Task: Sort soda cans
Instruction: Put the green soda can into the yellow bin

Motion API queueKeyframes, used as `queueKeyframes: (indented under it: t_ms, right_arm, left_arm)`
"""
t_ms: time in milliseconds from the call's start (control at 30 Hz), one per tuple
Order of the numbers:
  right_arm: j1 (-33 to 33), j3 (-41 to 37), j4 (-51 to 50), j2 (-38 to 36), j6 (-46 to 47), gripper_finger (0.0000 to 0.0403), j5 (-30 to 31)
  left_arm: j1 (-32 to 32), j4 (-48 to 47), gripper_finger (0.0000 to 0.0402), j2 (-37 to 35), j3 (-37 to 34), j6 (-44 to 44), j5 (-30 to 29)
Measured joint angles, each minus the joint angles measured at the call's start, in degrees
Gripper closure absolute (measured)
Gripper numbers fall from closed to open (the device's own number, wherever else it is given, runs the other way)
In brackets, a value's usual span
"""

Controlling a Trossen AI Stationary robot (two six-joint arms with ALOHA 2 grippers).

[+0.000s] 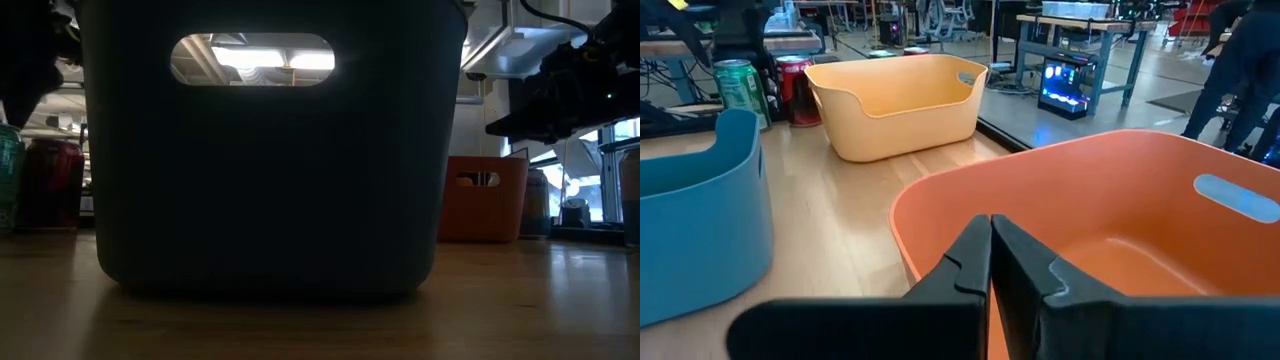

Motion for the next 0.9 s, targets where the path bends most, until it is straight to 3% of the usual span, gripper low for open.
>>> queueKeyframes:
  t_ms: [300,600,900]
  right_arm:
    - [0.0,0.0,-0.2,0.0,0.0,0.0391,0.0]
    - [0.0,0.0,-0.2,0.0,0.0,0.0391,0.0]
    - [0.0,0.0,-0.2,0.0,0.0,0.0391,0.0]
  left_arm:
    - [0.0,0.9,0.0011,-0.9,-2.2,3.9,-0.4]
    - [0.0,2.8,0.0011,-0.9,-6.2,15.1,-0.4]
    - [0.0,7.3,0.0011,-0.9,-10.8,17.8,0.4]
